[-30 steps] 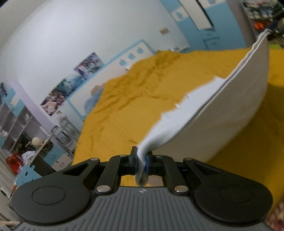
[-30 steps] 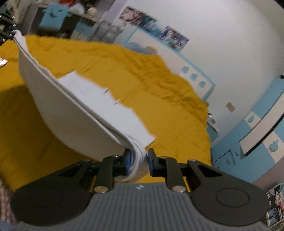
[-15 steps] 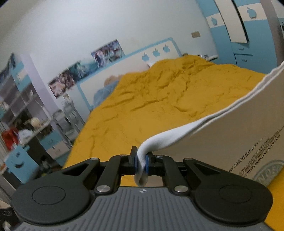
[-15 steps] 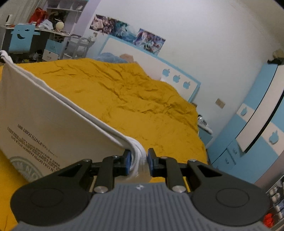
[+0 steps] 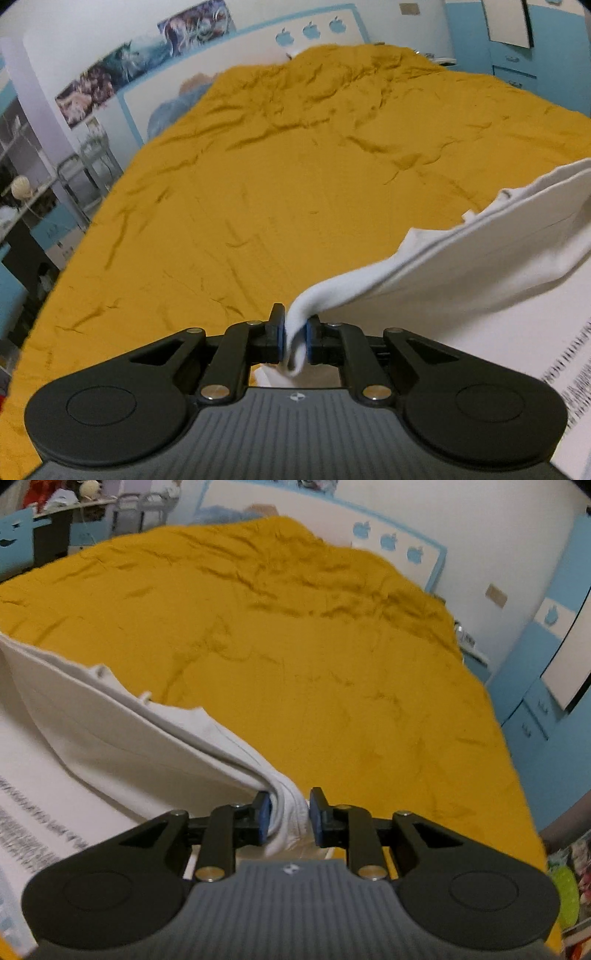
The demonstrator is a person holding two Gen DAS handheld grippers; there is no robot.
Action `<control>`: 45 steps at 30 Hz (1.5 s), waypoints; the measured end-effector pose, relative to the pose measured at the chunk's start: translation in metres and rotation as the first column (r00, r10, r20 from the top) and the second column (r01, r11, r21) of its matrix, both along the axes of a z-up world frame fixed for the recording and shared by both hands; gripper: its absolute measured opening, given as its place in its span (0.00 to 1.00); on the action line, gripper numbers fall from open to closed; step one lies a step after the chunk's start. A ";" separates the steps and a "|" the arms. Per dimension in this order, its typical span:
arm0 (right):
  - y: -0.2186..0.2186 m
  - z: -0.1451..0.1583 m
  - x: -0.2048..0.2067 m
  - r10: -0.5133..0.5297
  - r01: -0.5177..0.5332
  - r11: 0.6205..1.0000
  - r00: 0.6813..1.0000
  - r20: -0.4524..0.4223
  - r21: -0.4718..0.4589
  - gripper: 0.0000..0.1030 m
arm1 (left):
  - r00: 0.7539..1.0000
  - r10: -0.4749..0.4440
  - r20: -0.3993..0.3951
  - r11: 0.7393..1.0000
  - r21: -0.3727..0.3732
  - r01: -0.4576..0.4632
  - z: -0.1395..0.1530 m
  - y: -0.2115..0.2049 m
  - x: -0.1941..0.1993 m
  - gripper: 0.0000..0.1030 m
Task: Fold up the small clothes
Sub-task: 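Grasp the hem with both tools and lift it toward the collar, then lay the hem over the collar and open both tools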
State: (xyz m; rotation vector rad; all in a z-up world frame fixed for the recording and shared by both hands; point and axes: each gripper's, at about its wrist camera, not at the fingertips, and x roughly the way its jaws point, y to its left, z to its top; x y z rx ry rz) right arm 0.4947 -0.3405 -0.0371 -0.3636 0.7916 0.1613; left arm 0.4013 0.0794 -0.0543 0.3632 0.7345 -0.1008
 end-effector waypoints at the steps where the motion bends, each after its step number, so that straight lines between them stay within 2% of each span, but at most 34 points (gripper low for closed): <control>1: 0.002 -0.009 0.007 -0.003 0.003 1.000 1.000 -0.006 -0.002 0.18 | 1.000 0.006 -0.011 1.000 -0.018 -0.006 -0.005 0.003 0.006 0.14; 3: 0.003 -0.025 0.018 -0.010 0.010 1.000 1.000 -0.016 0.003 0.22 | 0.999 0.030 -0.026 0.998 -0.045 -0.031 -0.013 0.010 0.016 0.21; 4: 0.003 -0.031 0.023 -0.017 0.017 1.000 1.000 -0.018 0.007 0.30 | 0.999 0.038 -0.029 0.997 -0.060 -0.040 -0.015 0.011 0.020 0.26; 6: 0.002 -0.039 0.033 -0.058 0.058 0.998 0.998 0.008 0.009 0.36 | 0.997 0.081 -0.018 0.991 -0.103 -0.082 -0.016 0.021 0.023 0.29; 7: 0.000 -0.040 0.036 -0.084 0.084 0.996 0.996 0.026 0.015 0.37 | 0.994 0.105 -0.013 0.987 -0.122 -0.105 -0.015 0.026 0.026 0.35; 8: -0.004 -0.040 0.037 -0.107 0.106 0.994 0.994 0.037 0.030 0.38 | 0.992 0.129 -0.007 0.979 -0.156 -0.128 -0.012 0.033 0.025 0.42; 10: -0.017 -0.038 0.041 -0.157 0.151 0.984 0.986 0.059 0.094 0.42 | 0.986 0.166 -0.009 0.956 -0.242 -0.164 -0.009 0.050 0.026 0.48; 12: -0.032 -0.035 0.044 -0.186 0.174 0.968 0.981 0.053 0.180 0.45 | 0.981 0.186 -0.054 0.913 -0.360 -0.193 -0.010 0.069 0.027 0.48; 14: -0.048 -0.038 0.049 -0.212 0.199 0.936 0.977 0.015 0.292 0.46 | 0.969 0.212 -0.123 0.849 -0.469 -0.245 -0.017 0.089 0.029 0.48; 18: -0.069 -0.057 0.064 -0.288 0.289 0.849 0.955 -0.072 0.443 0.46 | 0.944 0.255 -0.207 0.738 -0.590 -0.329 -0.034 0.115 0.034 0.48; 19: -0.073 -0.061 0.068 -0.298 0.304 0.824 0.950 -0.092 0.477 0.44 | 0.941 0.255 -0.224 0.710 -0.617 -0.340 -0.038 0.119 0.033 0.43; 21: -0.079 -0.068 0.074 -0.308 0.325 0.773 0.943 -0.125 0.544 0.33 | 0.937 0.257 -0.235 0.679 -0.646 -0.348 -0.042 0.121 0.034 0.23; 22: -0.078 -0.071 0.075 -0.307 0.326 0.757 0.942 -0.132 0.566 0.25 | 0.938 0.256 -0.234 0.681 -0.645 -0.347 -0.043 0.120 0.034 0.13; 24: -0.075 -0.074 0.075 -0.294 0.313 0.754 0.947 -0.130 0.578 0.07 | 0.944 0.260 -0.205 0.691 -0.643 -0.330 -0.041 0.118 0.033 0.08; 25: -0.074 -0.074 0.075 -0.286 0.301 0.761 0.951 -0.120 0.575 0.05 | 0.950 0.259 -0.174 0.697 -0.647 -0.309 -0.038 0.117 0.031 0.08; 27: -0.075 -0.066 0.068 -0.284 0.269 0.761 0.956 -0.069 0.590 0.03 | 0.961 0.260 -0.097 0.700 -0.667 -0.257 -0.024 0.117 0.024 0.08; 29: -0.082 -0.055 0.055 -0.288 0.232 0.735 0.957 -0.015 0.637 0.02 | 0.962 0.270 -0.048 0.686 -0.692 -0.227 -0.013 0.121 0.016 0.08; 30: -0.084 -0.051 0.052 -0.299 0.223 0.725 0.954 0.006 0.652 0.02 | 0.960 0.278 -0.041 0.688 -0.689 -0.228 -0.011 0.122 0.018 0.08; 32: -0.088 -0.050 0.054 -0.317 0.236 0.715 0.948 0.005 0.659 0.02 | 0.961 0.273 -0.050 0.703 -0.672 -0.235 -0.013 0.121 0.025 0.08; 34: -0.087 -0.057 0.063 -0.331 0.267 0.712 0.943 -0.024 0.650 0.02 | 0.959 0.276 -0.060 0.711 -0.659 -0.246 -0.019 0.117 0.033 0.08; 36: -0.087 -0.066 0.070 -0.350 0.299 0.701 0.935 -0.053 0.647 0.02 | 0.959 0.277 -0.061 0.730 -0.636 -0.251 -0.024 0.111 0.040 0.08; 38: -0.085 -0.071 0.073 -0.355 0.313 0.709 0.933 -0.065 0.632 0.02 | 0.958 0.278 -0.076 0.750 -0.606 -0.266 -0.032 0.105 0.047 0.11; 41: -0.082 -0.077 0.073 -0.358 0.335 0.728 0.930 -0.084 0.598 0.03 | 0.943 0.317 -0.105 0.770 -0.552 -0.320 -0.034 0.104 0.051 0.13; 45: -0.095 -0.069 0.061 -0.419 0.381 0.718 0.905 -0.075 0.582 0.02 | 0.925 0.364 -0.103 0.777 -0.515 -0.363 -0.021 0.116 0.043 0.14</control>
